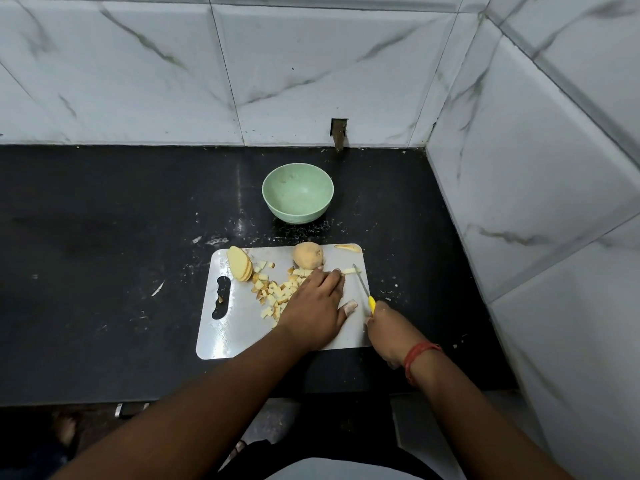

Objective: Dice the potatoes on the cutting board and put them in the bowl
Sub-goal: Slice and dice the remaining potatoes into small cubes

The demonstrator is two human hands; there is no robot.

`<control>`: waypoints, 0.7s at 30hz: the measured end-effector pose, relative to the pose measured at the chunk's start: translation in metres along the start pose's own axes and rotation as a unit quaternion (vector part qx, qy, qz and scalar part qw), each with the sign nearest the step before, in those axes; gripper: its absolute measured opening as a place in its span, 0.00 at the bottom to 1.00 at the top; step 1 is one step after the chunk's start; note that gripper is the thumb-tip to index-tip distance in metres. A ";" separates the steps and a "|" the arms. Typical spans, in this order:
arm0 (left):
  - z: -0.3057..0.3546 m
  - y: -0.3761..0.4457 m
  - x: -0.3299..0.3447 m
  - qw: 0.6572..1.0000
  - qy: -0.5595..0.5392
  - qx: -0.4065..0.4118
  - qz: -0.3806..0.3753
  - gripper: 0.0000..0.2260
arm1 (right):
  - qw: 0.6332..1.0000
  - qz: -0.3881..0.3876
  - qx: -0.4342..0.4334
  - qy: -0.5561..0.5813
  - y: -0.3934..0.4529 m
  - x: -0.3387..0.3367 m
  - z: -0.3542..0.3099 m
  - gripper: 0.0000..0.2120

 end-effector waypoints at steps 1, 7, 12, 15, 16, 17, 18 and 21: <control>0.001 0.000 0.000 1.000 0.004 0.001 0.007 0.32 | 1.000 -0.002 -0.002 0.001 -0.002 0.000 0.001 0.12; 0.000 0.000 -0.001 1.000 0.007 0.001 -0.001 0.32 | 1.000 -0.001 -0.009 -0.030 -0.013 0.006 0.016 0.09; 0.002 -0.004 0.001 1.000 -0.003 0.001 0.018 0.32 | 0.998 0.041 -0.024 0.030 -0.013 -0.003 0.010 0.09; 0.003 -0.008 0.001 0.999 0.014 0.007 0.045 0.31 | 0.999 0.030 -0.024 0.010 -0.010 -0.003 0.002 0.10; 0.003 -0.009 0.001 0.999 0.016 0.006 0.049 0.31 | 0.999 0.025 -0.020 -0.002 -0.008 -0.002 0.001 0.10; 0.004 -0.009 0.001 0.999 0.016 0.007 0.050 0.30 | 1.000 0.020 -0.018 -0.010 -0.006 -0.001 0.000 0.09; 0.004 -0.009 0.001 0.999 0.014 0.007 0.048 0.30 | 1.000 0.017 -0.017 -0.016 -0.004 0.000 -0.001 0.10; 0.003 -0.007 0.001 0.999 0.017 0.004 0.042 0.31 | 0.999 0.017 -0.015 -0.041 0.001 0.001 -0.003 0.11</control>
Point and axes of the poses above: each hand's wrist, its own y-axis towards the middle knuckle, its own x-axis out of the palm, z = x × y, the point moved 3 cm from there along y, towards the middle knuckle, and after that the axes turned 3 degrees about x, right-handed, at the moved point
